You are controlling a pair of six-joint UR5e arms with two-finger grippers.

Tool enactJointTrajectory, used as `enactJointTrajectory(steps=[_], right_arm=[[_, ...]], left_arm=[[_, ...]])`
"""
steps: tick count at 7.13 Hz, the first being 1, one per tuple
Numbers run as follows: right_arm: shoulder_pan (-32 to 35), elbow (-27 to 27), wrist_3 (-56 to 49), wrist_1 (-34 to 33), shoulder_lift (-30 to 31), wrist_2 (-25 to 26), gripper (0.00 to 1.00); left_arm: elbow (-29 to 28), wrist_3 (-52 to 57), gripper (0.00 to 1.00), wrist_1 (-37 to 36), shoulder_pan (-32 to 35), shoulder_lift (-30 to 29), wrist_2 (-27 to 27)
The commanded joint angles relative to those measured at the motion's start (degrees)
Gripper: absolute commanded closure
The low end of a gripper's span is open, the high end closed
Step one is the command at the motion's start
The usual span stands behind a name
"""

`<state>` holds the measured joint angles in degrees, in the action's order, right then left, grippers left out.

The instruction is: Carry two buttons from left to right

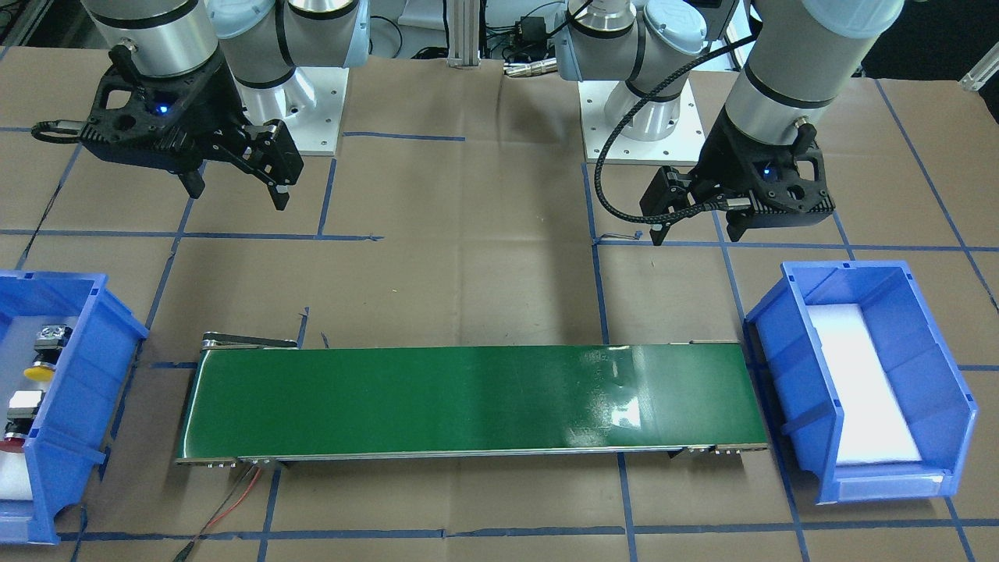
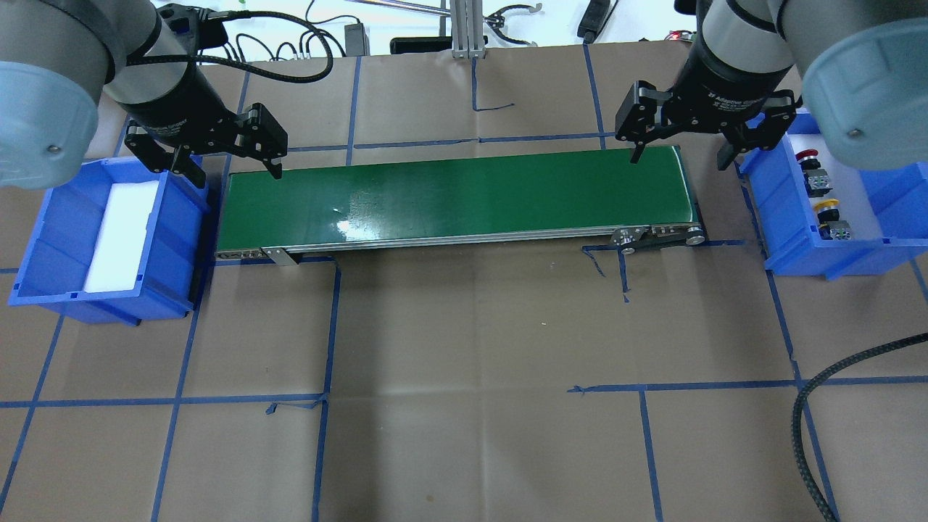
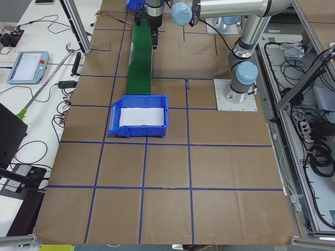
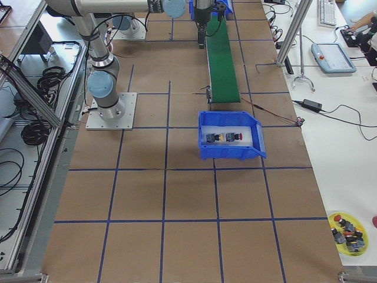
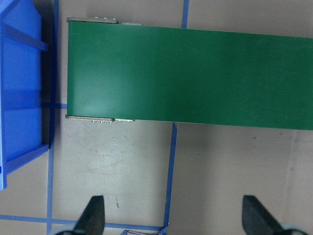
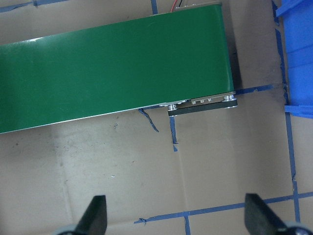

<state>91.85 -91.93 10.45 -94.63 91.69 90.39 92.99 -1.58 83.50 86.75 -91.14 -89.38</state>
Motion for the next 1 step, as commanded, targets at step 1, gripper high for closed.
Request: enactJointTrajectory(steps=[1], right_arm=[[0.0, 0.0, 0.0, 0.0, 0.0, 0.0, 0.00]], left_arm=[[0.0, 0.0, 0.00, 0.0, 0.0, 0.0, 0.0]])
